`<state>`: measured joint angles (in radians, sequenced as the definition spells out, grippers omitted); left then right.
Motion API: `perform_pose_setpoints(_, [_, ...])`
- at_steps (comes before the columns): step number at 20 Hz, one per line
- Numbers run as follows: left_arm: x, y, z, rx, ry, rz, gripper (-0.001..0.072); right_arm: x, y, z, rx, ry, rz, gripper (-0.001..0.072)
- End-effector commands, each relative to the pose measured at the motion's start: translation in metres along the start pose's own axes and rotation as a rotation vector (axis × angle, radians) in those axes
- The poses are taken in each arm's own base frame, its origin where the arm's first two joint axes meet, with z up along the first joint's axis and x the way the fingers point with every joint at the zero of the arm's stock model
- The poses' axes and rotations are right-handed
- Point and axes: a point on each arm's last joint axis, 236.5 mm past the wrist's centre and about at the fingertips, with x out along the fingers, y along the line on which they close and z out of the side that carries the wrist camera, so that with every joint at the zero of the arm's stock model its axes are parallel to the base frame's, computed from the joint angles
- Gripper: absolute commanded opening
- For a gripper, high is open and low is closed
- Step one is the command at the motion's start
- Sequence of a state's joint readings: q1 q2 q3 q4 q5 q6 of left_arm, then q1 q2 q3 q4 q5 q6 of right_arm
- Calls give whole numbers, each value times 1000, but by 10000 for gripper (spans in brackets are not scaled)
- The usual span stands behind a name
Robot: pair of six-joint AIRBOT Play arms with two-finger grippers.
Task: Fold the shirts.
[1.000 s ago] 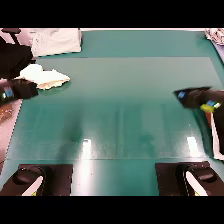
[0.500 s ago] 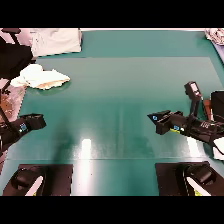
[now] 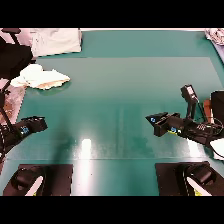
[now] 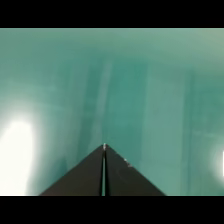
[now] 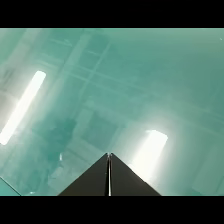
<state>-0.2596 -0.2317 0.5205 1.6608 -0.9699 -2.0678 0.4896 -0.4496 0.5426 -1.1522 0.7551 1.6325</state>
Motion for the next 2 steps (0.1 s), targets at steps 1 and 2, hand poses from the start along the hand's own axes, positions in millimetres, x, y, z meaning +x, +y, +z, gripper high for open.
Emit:
perform_pose_setpoints(1, [0,-7,12,-1,-53,-28,30,0,0,-4,0,17,1,26])
perform_pose_setpoints(2, [-1,-8,15,-1,-63,-34,31,0,0,-7,0,30,0,26])
